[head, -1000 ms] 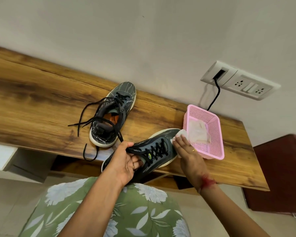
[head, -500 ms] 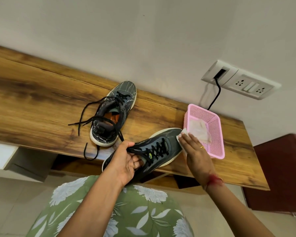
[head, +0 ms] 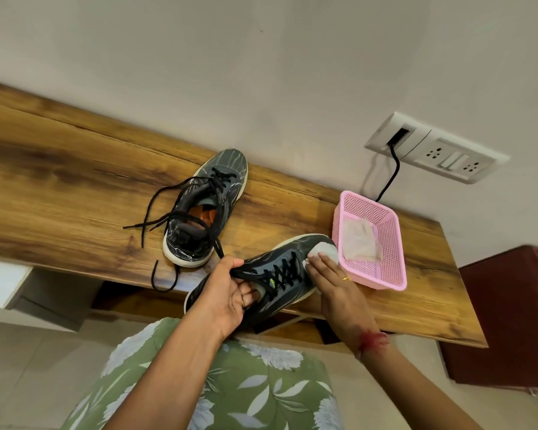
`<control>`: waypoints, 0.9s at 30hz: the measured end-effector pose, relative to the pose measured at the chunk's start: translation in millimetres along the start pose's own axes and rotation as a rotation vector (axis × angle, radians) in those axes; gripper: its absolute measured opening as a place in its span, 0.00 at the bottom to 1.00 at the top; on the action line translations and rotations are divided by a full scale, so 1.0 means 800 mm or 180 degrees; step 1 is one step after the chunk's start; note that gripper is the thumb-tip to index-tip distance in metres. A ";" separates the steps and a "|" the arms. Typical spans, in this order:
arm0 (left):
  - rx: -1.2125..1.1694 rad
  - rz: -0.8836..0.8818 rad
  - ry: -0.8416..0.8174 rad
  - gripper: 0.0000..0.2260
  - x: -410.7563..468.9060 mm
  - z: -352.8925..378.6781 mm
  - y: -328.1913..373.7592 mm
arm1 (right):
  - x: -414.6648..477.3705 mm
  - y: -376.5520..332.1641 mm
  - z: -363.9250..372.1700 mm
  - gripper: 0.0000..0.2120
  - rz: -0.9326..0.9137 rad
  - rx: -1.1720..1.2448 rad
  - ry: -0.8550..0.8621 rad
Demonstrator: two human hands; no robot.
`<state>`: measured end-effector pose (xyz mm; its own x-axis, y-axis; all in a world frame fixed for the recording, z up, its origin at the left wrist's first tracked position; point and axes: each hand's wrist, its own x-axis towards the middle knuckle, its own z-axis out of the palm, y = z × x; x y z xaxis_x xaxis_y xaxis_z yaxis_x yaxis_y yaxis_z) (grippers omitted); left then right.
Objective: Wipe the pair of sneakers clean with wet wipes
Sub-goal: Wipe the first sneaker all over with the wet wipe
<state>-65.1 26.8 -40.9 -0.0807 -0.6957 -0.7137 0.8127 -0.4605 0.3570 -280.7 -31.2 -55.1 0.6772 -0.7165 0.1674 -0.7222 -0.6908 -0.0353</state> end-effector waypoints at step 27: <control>0.1144 0.0430 -0.0135 0.04 -0.022 0.003 -0.014 | 0.044 -0.007 -0.092 0.16 0.3274 0.5012 0.1761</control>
<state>-73.9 42.9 -30.6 -0.0167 -0.7819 -0.6231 0.5642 -0.5219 0.6398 -262.8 -45.5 23.6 -0.1856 -0.9480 -0.2585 0.2117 0.2183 -0.9526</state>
